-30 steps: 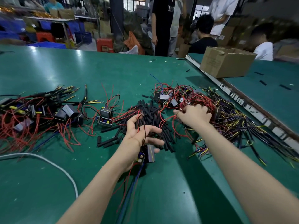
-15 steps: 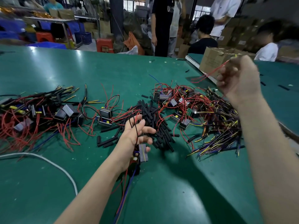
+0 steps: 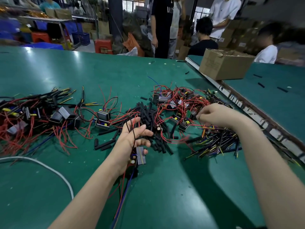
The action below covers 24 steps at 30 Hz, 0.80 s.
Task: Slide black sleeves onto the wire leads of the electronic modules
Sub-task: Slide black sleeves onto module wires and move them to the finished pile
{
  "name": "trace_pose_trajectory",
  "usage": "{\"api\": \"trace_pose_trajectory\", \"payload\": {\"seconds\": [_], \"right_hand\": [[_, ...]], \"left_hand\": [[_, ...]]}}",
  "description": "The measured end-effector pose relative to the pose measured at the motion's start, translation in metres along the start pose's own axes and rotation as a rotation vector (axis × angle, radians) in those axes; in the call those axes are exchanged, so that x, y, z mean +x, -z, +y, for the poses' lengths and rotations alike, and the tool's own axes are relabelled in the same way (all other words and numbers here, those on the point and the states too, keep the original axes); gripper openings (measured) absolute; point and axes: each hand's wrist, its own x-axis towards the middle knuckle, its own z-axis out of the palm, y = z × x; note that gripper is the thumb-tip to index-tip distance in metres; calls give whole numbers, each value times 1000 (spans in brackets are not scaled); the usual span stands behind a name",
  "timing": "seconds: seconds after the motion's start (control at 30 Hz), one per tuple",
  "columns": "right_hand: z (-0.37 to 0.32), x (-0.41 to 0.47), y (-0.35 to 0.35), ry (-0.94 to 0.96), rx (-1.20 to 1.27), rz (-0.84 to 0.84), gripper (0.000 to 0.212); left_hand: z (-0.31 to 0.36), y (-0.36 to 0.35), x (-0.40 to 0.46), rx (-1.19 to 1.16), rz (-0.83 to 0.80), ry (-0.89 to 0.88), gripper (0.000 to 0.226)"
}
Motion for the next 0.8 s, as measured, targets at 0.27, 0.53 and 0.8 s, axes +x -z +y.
{"api": "trace_pose_trajectory", "payload": {"seconds": [0.27,0.53,0.8], "right_hand": [[3,28,-67,-181,13,194,55],[-7,29,-52,-148,54,654,50],[-15,23,-5,44,646,769,35]], "left_hand": [[0,0,1,15,6,17,49],[1,1,2,3,13,19,46],[2,0,2,-15,12,24,45]]}}
